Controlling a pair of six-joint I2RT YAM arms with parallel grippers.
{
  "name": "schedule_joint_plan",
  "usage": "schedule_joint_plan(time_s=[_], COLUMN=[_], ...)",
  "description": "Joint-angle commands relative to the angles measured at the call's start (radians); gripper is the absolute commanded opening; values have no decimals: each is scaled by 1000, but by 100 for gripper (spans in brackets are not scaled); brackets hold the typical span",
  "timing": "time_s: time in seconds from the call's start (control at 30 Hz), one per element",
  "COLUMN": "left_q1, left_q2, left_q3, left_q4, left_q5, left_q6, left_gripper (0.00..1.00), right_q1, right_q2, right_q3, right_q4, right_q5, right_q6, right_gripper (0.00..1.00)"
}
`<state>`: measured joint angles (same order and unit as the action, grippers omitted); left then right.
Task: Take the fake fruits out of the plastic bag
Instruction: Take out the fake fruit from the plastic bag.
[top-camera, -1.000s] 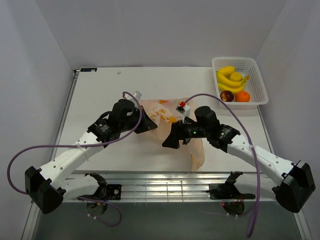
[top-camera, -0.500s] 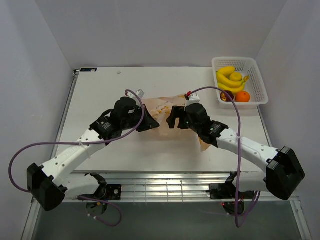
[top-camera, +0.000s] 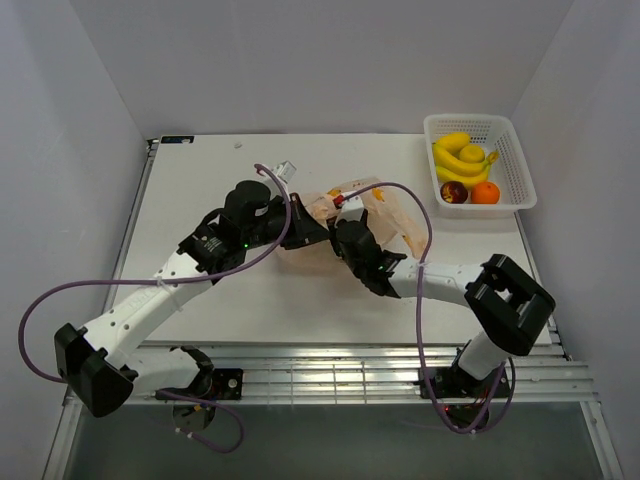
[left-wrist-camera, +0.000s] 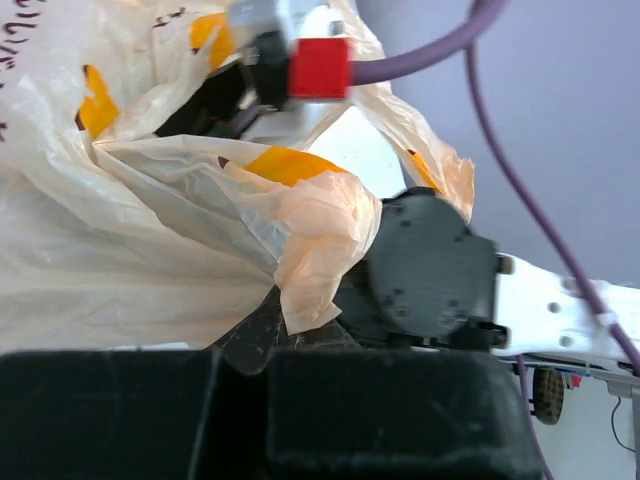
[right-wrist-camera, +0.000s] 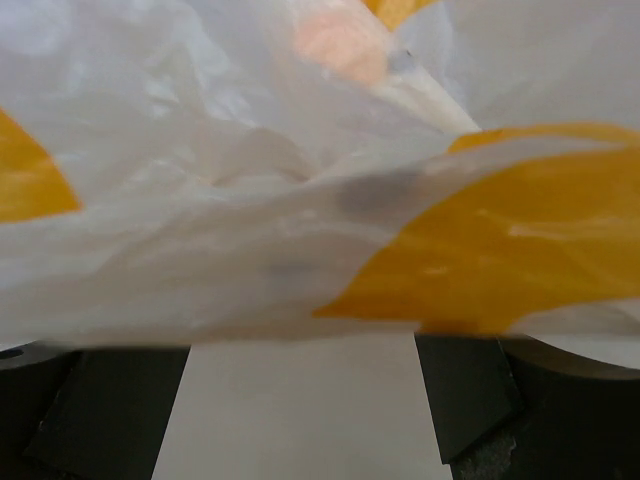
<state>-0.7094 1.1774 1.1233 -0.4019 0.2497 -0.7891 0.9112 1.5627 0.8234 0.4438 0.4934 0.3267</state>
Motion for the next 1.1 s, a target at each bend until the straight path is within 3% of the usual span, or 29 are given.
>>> schedule_joint_plan(time_s=[0.0, 0.27, 0.5, 0.8, 0.93, 1.03, 1.07], left_q1=[-4, -4, -4, -4, -4, -4, -4], left_q2=[-9, -13, -32, -59, -70, -79, -82], left_q3=[44, 24, -10, -39, -51, -60, -63], left_q4=[57, 61, 60, 61, 61, 60, 58], left_q5=[46, 60, 62, 43, 30, 17, 13], left_q6=[11, -2, -28, -56, -65, -75, -76], left_gripper=[0, 0, 0, 0, 0, 0, 0], right_q1=[0, -23, -90, -104, -104, -106, -106], right_q2=[62, 261, 376, 499, 531, 530, 521], right_q3=[78, 243, 367, 462, 480, 480, 479], right_q4=[122, 33, -92, -159, -162, -155, -152], right_q5=[86, 21, -179, -229, -282, -306, -308], right_q6=[-40, -46, 28, 26, 20, 8, 2], right_gripper=[90, 90, 90, 90, 100, 82, 70])
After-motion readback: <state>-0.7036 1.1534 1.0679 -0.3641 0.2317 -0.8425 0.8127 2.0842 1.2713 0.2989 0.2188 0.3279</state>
